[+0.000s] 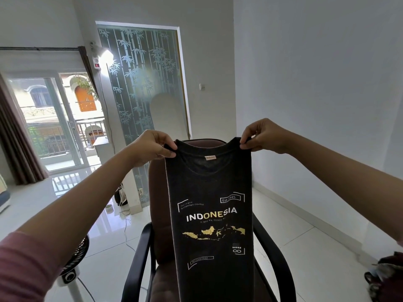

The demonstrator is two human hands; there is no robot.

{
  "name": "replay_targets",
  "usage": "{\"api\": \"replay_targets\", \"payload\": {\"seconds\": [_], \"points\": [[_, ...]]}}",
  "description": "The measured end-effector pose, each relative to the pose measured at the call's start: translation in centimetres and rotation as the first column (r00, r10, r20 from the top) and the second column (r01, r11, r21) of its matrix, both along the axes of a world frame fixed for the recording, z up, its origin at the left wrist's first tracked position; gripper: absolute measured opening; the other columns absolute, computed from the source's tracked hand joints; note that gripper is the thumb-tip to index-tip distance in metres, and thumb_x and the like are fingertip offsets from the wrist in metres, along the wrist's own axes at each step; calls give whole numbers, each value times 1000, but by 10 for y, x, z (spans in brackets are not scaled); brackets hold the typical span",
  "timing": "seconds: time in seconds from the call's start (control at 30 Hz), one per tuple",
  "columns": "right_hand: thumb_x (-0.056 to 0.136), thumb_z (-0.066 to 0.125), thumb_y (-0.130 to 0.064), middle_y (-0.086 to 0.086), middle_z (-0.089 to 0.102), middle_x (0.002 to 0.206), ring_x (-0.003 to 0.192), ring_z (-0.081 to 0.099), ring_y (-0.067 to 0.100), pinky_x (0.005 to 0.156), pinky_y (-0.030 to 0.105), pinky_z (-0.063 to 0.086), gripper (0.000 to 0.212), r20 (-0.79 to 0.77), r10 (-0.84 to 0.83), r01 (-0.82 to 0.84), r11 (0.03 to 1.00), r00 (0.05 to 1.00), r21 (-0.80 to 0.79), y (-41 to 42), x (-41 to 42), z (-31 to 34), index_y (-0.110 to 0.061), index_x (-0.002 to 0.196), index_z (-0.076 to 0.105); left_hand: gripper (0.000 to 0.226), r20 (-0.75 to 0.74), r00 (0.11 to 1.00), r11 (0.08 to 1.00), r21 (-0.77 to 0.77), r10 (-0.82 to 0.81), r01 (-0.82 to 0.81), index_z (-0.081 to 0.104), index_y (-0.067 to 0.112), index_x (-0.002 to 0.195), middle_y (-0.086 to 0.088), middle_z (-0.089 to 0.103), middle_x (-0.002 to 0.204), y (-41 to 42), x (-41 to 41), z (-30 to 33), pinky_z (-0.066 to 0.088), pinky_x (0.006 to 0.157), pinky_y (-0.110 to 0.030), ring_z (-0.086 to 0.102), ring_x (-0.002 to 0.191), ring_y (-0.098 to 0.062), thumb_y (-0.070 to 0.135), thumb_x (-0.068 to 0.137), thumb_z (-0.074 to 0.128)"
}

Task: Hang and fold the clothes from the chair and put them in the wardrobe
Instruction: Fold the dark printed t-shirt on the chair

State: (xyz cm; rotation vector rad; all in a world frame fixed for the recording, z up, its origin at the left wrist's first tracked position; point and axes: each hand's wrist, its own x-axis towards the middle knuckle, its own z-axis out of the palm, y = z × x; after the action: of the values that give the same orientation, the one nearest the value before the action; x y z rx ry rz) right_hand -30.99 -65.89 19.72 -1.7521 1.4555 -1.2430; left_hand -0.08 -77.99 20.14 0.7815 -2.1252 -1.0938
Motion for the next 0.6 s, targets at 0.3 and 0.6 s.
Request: {"api": "replay_targets", "payload": {"seconds": [0.3, 0.6], "points": [[85, 56, 14, 3, 74, 86, 81, 70, 12, 70, 21, 56, 28, -47, 127, -116, 977, 991, 179, 5, -1, 12, -8, 86, 74, 35, -83, 995, 997, 48, -51, 55, 60, 12, 54, -4, 60, 61, 2, 1, 2, 55, 58, -22, 63, 65, -16, -18, 70, 66], [87, 52, 14, 0, 74, 83, 77, 69, 10, 66, 21, 56, 43, -114, 153, -120, 959, 982, 257, 8, 3, 6, -18, 74, 78, 35, 41, 997, 997, 59, -59, 57, 75, 17, 61, -3, 71, 70, 7, 0, 0, 57, 64, -23, 69, 73, -15, -16, 72, 66]]}}
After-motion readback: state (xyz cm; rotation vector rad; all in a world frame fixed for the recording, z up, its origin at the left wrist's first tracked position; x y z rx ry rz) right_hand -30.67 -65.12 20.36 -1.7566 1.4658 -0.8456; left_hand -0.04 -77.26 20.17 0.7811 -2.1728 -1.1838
